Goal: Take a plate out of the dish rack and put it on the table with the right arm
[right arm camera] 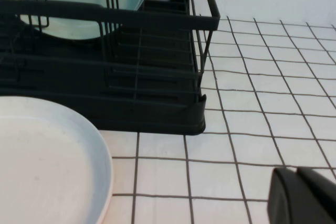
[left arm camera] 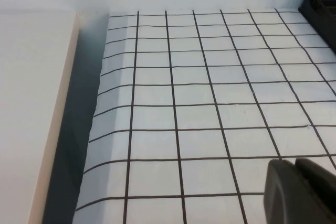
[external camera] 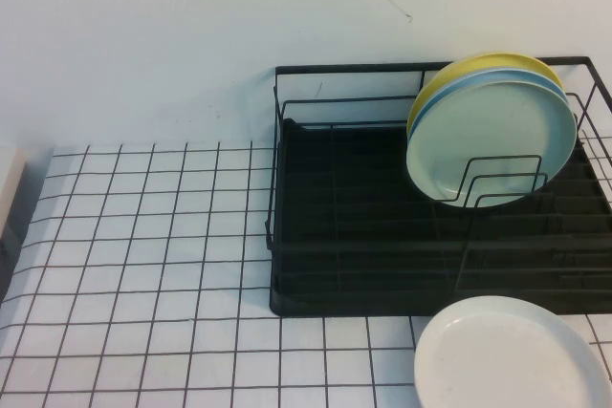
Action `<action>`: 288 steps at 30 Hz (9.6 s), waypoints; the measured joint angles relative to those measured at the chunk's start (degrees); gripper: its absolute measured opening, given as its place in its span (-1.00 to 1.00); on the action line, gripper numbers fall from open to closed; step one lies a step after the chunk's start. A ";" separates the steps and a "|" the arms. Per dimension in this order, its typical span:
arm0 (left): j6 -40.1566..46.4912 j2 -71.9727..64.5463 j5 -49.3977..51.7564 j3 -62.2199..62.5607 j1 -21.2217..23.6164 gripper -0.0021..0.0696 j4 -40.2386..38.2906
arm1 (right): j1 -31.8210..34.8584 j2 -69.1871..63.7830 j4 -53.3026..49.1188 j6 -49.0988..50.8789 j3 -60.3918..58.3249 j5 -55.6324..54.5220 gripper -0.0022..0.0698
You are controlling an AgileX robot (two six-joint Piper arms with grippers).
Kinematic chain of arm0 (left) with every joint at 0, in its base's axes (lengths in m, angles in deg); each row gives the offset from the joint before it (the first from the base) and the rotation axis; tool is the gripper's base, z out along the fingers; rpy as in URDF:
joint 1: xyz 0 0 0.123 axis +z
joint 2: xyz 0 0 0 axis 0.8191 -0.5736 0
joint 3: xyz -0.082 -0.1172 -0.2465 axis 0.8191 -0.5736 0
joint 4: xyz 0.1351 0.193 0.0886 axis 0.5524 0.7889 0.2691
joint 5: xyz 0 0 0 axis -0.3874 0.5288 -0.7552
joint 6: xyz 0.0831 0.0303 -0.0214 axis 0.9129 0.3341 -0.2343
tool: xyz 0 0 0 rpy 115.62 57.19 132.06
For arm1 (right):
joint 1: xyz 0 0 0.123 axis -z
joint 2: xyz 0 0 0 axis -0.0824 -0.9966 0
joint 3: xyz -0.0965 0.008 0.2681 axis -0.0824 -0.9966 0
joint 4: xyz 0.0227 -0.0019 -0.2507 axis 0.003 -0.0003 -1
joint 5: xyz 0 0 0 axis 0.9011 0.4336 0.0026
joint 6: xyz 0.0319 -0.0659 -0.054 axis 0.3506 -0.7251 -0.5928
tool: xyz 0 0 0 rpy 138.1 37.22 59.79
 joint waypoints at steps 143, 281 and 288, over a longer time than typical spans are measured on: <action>0.10 0.00 0.00 0.00 0.00 -0.95 0.00 | 0.00 -80.08 37.82 -81.53 62.45 13.90 0.26; -0.14 0.00 0.00 0.00 0.00 -0.95 0.00 | 0.00 -12.53 16.82 -36.21 27.95 21.47 -0.95; -0.14 0.00 0.00 0.00 0.00 -0.95 0.00 | 0.00 -12.53 16.92 -36.21 27.68 22.76 -0.95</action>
